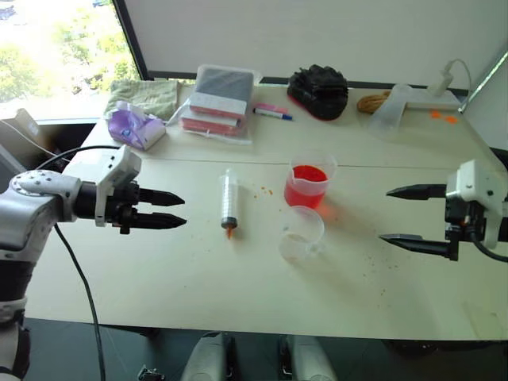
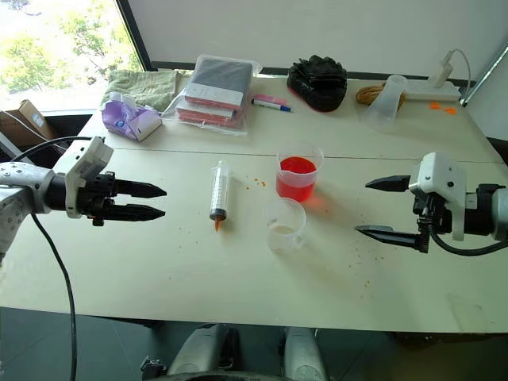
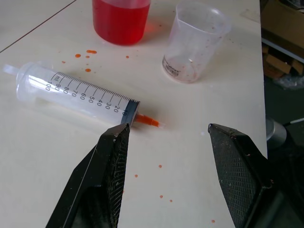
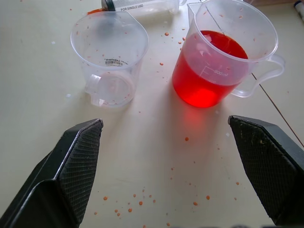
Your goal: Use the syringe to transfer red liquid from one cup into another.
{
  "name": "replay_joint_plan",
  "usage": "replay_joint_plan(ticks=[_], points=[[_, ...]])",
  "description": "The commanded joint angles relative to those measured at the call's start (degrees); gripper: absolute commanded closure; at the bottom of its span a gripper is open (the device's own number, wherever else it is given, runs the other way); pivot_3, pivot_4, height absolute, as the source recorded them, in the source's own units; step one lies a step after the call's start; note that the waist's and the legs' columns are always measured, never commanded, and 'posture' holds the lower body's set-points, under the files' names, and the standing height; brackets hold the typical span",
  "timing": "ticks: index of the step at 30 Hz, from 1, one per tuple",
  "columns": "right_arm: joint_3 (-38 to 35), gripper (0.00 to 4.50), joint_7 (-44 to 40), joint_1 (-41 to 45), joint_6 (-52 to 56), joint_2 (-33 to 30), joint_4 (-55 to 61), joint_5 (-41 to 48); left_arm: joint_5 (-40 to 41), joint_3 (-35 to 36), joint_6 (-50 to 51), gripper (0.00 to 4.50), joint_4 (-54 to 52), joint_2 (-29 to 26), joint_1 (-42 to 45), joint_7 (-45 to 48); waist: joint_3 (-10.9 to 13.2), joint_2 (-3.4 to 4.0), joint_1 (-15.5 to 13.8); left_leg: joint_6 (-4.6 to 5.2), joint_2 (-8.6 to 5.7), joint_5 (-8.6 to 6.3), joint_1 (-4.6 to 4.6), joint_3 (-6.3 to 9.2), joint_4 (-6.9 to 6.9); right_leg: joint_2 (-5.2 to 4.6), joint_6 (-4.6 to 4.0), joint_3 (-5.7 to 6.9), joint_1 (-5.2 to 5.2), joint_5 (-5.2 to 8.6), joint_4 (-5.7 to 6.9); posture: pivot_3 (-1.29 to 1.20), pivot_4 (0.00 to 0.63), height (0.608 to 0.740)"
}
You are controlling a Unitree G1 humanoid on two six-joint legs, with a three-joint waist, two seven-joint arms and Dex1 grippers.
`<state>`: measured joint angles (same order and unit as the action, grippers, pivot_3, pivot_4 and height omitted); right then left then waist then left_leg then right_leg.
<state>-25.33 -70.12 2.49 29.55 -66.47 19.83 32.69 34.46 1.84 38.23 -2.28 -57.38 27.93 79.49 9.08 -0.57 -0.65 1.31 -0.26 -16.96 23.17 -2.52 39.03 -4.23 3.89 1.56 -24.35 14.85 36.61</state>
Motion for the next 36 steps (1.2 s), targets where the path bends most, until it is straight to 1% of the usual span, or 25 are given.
replay_joint_plan(ticks=[1, 4, 7, 9, 11, 14, 15, 18, 20, 22, 24, 26, 29, 32, 33, 36], points=[[-1.3, 0.07, -0.1, 0.7, 0.2, -1.1, 0.3, 0.0, -0.2, 0.8, -0.7, 1.75, 0.1, 0.0, 1.5, 0.1, 0.0, 0.0, 0.0, 0.0, 0.0, 0.0, 0.0, 0.0, 0.0, 0.0, 0.0, 0.0, 0.0, 0.0, 0.0, 0.0, 0.15, 0.74], [-1.9, 0.07, 0.6, 0.3, 0.8, -0.6, 1.0, 0.1, -0.5, 0.2, 2.2, 1.75, 0.5, 0.4, 3.5, -2.1, 0.0, 0.0, -0.1, 0.0, 0.0, 0.0, 0.0, 0.0, 0.0, 0.0, 0.0, 0.0, 0.0, 0.0, 0.0, 0.0, 0.15, 0.74], [-1.4, 0.07, 1.5, 0.6, 1.2, 0.0, 1.5, 0.3, 1.0, -0.2, 7.3, 1.75, 1.3, 1.8, 7.6, -4.4, 0.0, 0.0, -0.1, 0.0, -0.02, 0.0, 0.02, 0.0, 0.03, 0.0, 0.03, 0.0, 0.0, -0.01, 0.01, 0.0, 0.15, 0.74], [-0.9, 0.07, 2.2, 1.2, 1.4, 0.5, 1.8, 0.5, -0.2, -2.0, 11.9, 1.75, 3.4, 4.1, 13.3, -8.4, 0.0, -0.01, -0.2, 0.01, -0.03, 0.0, 0.04, 0.0, 0.05, 0.0, 0.11, 0.01, 0.0, -0.06, 0.01, 0.0, 0.15, 0.74], [-0.2, 0.07, 3.4, 1.9, 1.4, 1.3, 2.1, 0.7, -1.9, -4.9, 18.8, 1.75, 6.5, 6.6, 20.5, -12.6, 0.0, -0.02, -0.3, 0.02, -0.04, 0.01, 0.07, 0.01, 0.12, 0.03, 0.19, 0.05, 0.01, -0.11, 0.04, 0.0, 0.15, 0.74], [0.1, 0.07, 5.5, 1.8, 1.4, 3.2, 3.1, 1.0, -3.9, -10.6, 29.4, 1.75, 11.3, 9.8, 30.9, -15.8, 0.0, -0.1, -0.2, 0.05, -0.09, 0.0, 0.09, 0.01, 0.19, 0.12, 0.39, 0.06, 0.01, -0.21, 0.12, 0.0, 0.15, 0.74], [0.1, 0.07, 6.3, 1.4, 1.7, 4.0, 4.0, 1.1, -4.7, -12.6, 32.8, 1.75, 13.5, 10.6, 34.4, -16.5, 0.0, -0.12, -0.1, 0.06, -0.1, 0.0, 0.1, 0.01, 0.2, 0.17, 0.44, 0.05, 0.01, -0.24, 0.13, 0.0, 0.15, 0.74], [-2.0, 0.07, 8.1, -1.7, 2.4, 7.0, 6.8, 1.9, -8.4, -18.8, 41.8, 1.75, 24.0, 15.9, 46.0, -20.2, 0.1, -0.14, -0.1, 0.07, -0.1, 0.0, 0.11, 0.01, 0.23, 0.45, 0.55, -0.01, 0.0, -0.23, 0.2, 0.0, 0.15, 0.74], [-2.9, 0.07, 9.6, -3.5, 3.1, 8.8, 9.0, 2.7, -10.4, -23.2, 43.7, 1.75, 29.4, 18.1, 51.4, -19.9, 0.1, -0.22, -0.2, 0.07, -0.1, 0.0, 0.11, 0.03, 0.24, 0.5, 0.61, -0.03, -0.02, -0.19, 0.28, 0.0, 0.15, 0.74], [-3.3, 0.07, 11.2, -5.1, 3.0, 10.2, 11.0, 2.3, -12.8, -25.7, 43.8, 1.75, 36.0, 21.2, 55.9, -20.8, 0.1, -0.21, -0.1, 0.07, -0.1, 0.0, 0.1, 0.01, 0.25, 0.52, 0.66, -0.03, -0.02, -0.16, 0.3, 0.0, 0.15, 0.74], [-3.8, 0.07, 12.8, -6.8, 3.1, 11.5, 12.8, 1.9, -15.9, -27.7, 42.4, 1.75, 42.7, 24.6, 59.3, -22.3, 0.1, -0.22, 0.1, 0.08, -0.11, 0.0, 0.09, -0.02, 0.25, 0.53, 0.68, -0.07, -0.05, -0.14, 0.34, 0.0, 0.15, 0.74], [-4.6, 0.07, 14.2, -9.4, 3.2, 12.8, 14.8, 1.6, -19.1, -30.2, 39.1, 1.75, 47.1, 27.3, 61.0, -22.8, 0.1, -0.21, 0.0, 0.07, -0.09, 0.0, 0.05, -0.02, 0.25, 0.55, 0.68, -0.1, -0.06, -0.14, 0.37, 0.0, 0.15, 0.74], [-5.6, 0.07, 15.8, -12.6, 3.9, 14.2, 18.1, 2.1, -20.7, -27.6, 37.2, 1.75, 51.9, 29.8, 62.3, -24.9, 0.1, -0.23, 0.1, 0.07, -0.07, 0.0, 0.06, 0.0, 0.24, 0.56, 0.68, -0.17, -0.09, -0.12, 0.4, 0.0, 0.15, 0.74], [-6.5, 0.07, 16.7, -14.7, 4.3, 14.7, 19.8, 2.6, -21.7, -25.8, 38.8, 1.75, 54.7, 31.6, 63.1, -26.8, 0.1, -0.26, 0.0, 0.07, -0.06, 0.0, 0.1, -0.02, 0.24, 0.55, 0.69, -0.21, -0.13, -0.12, 0.42, 0.0, 0.15, 0.74], [-6.7, 0.07, 16.9, -14.9, 4.3, 14.8, 19.9, 2.7, -22.3, -24.2, 38.9, 1.75, 54.7, 32.5, 63.1, -29.5, 0.1, -0.27, 0.0, 0.07, -0.07, 0.0, 0.1, -0.02, 0.24, 0.55, 0.69, -0.21, -0.13, -0.13, 0.42, 0.0, 0.15, 0.74], [-6.2, 0.07, 17.4, -14.9, 4.1, 14.6, 19.6, 2.5, -22.4, -20.0, 43.6, 1.75, 57.3, 34.9, 64.8, -33.6, 0.2, -0.34, -0.1, 0.07, -0.07, 0.0, 0.11, -0.01, 0.25, 0.52, 0.69, -0.21, -0.13, -0.13, 0.42, 0.0, 0.15, 0.74]])
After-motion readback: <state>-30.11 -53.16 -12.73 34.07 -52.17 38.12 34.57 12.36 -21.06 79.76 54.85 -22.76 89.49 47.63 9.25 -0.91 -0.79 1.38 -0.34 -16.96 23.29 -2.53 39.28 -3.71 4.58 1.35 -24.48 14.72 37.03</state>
